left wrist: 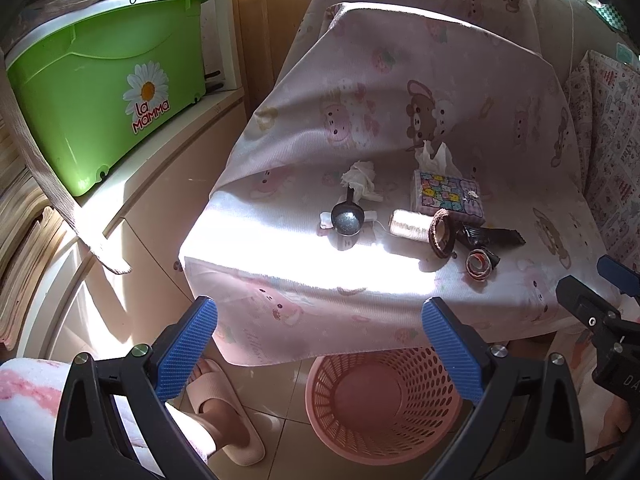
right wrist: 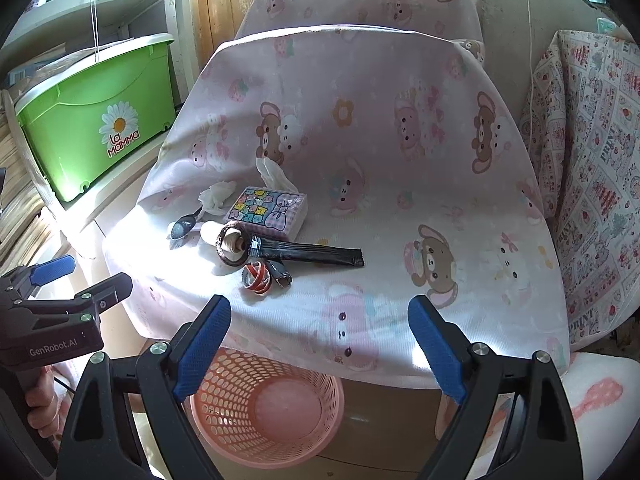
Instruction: Collect trash
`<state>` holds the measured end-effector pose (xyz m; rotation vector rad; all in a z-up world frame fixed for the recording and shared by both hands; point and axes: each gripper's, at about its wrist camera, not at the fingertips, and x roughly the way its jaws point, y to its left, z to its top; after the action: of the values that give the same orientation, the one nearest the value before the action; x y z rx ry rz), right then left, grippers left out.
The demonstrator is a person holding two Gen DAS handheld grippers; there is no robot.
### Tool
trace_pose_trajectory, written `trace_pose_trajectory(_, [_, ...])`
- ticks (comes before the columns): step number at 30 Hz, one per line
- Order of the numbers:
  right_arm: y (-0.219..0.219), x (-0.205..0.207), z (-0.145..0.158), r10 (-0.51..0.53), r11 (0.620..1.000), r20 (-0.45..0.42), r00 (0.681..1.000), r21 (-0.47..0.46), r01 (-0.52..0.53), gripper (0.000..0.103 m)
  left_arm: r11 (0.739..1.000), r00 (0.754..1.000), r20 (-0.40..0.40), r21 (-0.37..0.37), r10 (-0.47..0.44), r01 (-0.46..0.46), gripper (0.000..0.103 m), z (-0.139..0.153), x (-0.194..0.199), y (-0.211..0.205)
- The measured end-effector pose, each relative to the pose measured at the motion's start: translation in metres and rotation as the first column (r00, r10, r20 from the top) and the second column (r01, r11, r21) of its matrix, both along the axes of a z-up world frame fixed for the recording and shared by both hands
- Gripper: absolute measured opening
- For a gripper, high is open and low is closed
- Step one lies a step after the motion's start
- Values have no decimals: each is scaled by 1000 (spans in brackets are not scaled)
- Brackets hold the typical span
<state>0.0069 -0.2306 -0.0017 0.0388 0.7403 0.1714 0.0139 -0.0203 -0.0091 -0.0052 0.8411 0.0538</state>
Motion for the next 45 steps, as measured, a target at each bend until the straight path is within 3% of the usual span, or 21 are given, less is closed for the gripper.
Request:
trace_pose_trajectory(6, [7,-6,6,-2,997,56,998,-77,7,92,999,999,34,42,-13,11,101,3,-6,-5])
trace_pose_trajectory(28, [7,-6,4,0,999,39,999,-43,2,92,1000,993,120,24,14,-17,101,20,-17,0])
trace_pose_trajectory(35, [9,-6,3,9,999,31,999,-45,-8,92,999,994,103,13,30,-31,101,18,-16,5])
trace_pose_trajectory(43, [11,-3,8,23,1000,10,1000,14,-23,92,998,992,115,27,53,-57,101,18,-17,7])
trace_pose_trajectory(45, [13,-2,8,26,1000,13,1000,8,-26,92,999,994,97,2,53,-53,101,16,-15,10])
